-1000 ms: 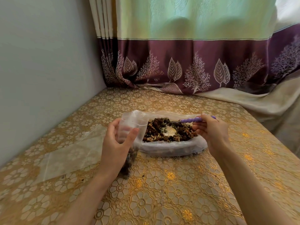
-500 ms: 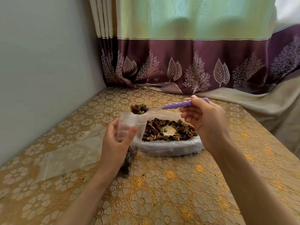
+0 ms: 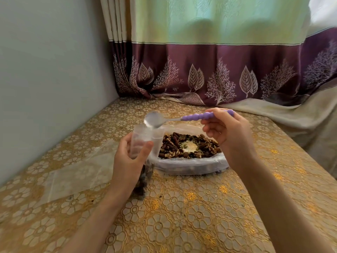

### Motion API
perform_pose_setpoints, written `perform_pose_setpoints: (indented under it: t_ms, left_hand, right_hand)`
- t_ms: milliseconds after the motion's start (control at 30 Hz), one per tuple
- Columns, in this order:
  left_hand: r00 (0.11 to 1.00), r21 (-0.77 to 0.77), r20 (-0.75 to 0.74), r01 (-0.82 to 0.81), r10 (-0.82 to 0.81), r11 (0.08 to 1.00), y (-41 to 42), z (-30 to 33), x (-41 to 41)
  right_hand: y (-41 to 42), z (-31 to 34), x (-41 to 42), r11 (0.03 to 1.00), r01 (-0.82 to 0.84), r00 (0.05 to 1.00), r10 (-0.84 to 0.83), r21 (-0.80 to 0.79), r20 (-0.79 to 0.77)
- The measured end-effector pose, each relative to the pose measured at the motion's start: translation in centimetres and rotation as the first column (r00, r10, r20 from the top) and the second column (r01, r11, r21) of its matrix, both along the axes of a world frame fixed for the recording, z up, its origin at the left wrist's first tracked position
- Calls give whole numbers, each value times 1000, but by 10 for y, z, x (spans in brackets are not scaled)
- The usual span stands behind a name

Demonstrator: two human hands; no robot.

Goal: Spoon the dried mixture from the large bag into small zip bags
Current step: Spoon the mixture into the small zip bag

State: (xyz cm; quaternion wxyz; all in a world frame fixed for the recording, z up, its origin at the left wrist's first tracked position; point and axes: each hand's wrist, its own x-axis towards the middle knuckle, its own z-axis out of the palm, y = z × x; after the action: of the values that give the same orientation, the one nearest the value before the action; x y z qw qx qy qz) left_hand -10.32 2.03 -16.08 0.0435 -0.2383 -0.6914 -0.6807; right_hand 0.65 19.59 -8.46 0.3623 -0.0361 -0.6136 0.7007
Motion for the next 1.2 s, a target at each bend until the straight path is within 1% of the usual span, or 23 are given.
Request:
perform_pose_setpoints:
  t_ms: [67,100,133,233,367,533,633,867,967,1200]
  left_hand:
    - [1000,1,0,9,-9,1000,0,0,1]
    - [1000,0,-2,9,-9,1000,0,1,1]
    - [1000,0,-6,6,-6,1000,0,1,2]
    - [1000,-6,-12,-4,4,1000,0,2,3]
    - [1000,-23,-16,-12,12,1000,0,3,4]
    - [1000,-31,-20,-14,14,999,0,4,4]
    - [1000,-33,-23,-19,18,999,0,4,5]
    - [999,-40,-33,-22,21,999,0,3,3]
    - [999,-36,-30,-14,12,999,0,3,3]
    - [1000,-36,-21,-12,11,999,0,2,2]
  right_hand:
    - [9,-4,-1,986,71,997,-68,-149,26]
    - [13,-7,-1,976,118,993,-111,-182,50]
    - [17,-10,-1,970,164,985,-152,-181,79]
    - [28,-21,-1,956,288,946,-276,-49,167]
    - [38,-29,-1,909,399,887,-416,123,199]
    - [48,-33,-1,855,412,831,-494,314,256]
    - [52,-34,0,844,414,815,-510,340,274]
    - [51,-34,1,898,383,843,-435,215,316]
    - [49,-35,0,923,345,862,-384,172,331]
    - [43,-37,-3,942,300,874,-335,150,352]
